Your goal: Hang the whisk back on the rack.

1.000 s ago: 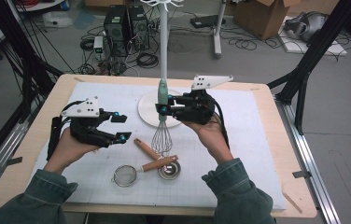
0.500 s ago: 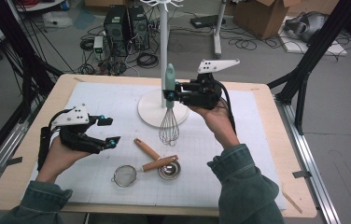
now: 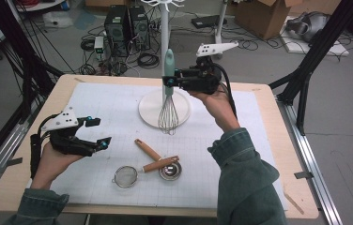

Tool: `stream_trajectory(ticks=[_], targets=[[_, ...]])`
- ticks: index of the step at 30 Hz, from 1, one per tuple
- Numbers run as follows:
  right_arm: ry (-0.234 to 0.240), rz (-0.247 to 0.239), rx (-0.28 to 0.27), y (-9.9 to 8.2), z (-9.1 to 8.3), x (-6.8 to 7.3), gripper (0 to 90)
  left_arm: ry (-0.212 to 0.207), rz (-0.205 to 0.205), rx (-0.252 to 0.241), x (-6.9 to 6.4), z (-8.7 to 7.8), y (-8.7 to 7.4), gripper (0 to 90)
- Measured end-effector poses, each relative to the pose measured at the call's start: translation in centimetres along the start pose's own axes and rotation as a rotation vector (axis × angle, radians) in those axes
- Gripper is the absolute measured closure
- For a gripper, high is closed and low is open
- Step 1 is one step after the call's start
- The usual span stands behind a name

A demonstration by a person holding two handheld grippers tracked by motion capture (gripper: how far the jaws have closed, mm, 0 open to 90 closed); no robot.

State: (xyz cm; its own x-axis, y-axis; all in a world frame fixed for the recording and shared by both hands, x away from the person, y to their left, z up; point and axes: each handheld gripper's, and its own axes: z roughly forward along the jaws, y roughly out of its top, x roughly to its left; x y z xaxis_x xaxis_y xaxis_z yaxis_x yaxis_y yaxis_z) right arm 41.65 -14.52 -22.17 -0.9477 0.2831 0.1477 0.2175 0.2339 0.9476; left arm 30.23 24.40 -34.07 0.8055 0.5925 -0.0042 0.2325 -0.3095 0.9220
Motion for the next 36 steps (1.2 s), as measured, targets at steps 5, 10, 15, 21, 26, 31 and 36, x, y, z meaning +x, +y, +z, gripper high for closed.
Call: stream_trajectory(ticks=[5,10,15,21,26,31,36], targets=[[-0.005,-0.001,0.005,0.8,0.2,-0.7,67.1,0.017,0.001,0.012,0.3,-0.3,-0.5,18.2],[-0.017,-0.010,0.015,1.9,0.3,-1.1,67.1,0.021,-0.003,0.019,0.4,-0.4,-0.7,18.2],[-0.027,-0.011,0.013,3.0,0.4,-1.6,67.1,0.025,-0.003,0.021,0.5,-0.5,-0.9,17.8],[-0.038,-0.015,0.012,4.1,0.3,-2.1,67.1,0.036,-0.004,0.023,0.6,-0.7,-1.0,17.4],[-0.042,-0.016,0.008,4.8,0.4,-2.6,67.1,0.040,-0.005,0.026,0.8,-0.9,-1.0,17.4],[-0.055,-0.013,0.006,5.3,0.4,-3.2,67.1,0.048,-0.005,0.027,0.9,-1.1,-1.1,17.4],[-0.070,-0.014,0.001,6.0,0.1,-3.8,67.1,0.053,-0.007,0.028,1.2,-1.2,-1.3,17.4]])
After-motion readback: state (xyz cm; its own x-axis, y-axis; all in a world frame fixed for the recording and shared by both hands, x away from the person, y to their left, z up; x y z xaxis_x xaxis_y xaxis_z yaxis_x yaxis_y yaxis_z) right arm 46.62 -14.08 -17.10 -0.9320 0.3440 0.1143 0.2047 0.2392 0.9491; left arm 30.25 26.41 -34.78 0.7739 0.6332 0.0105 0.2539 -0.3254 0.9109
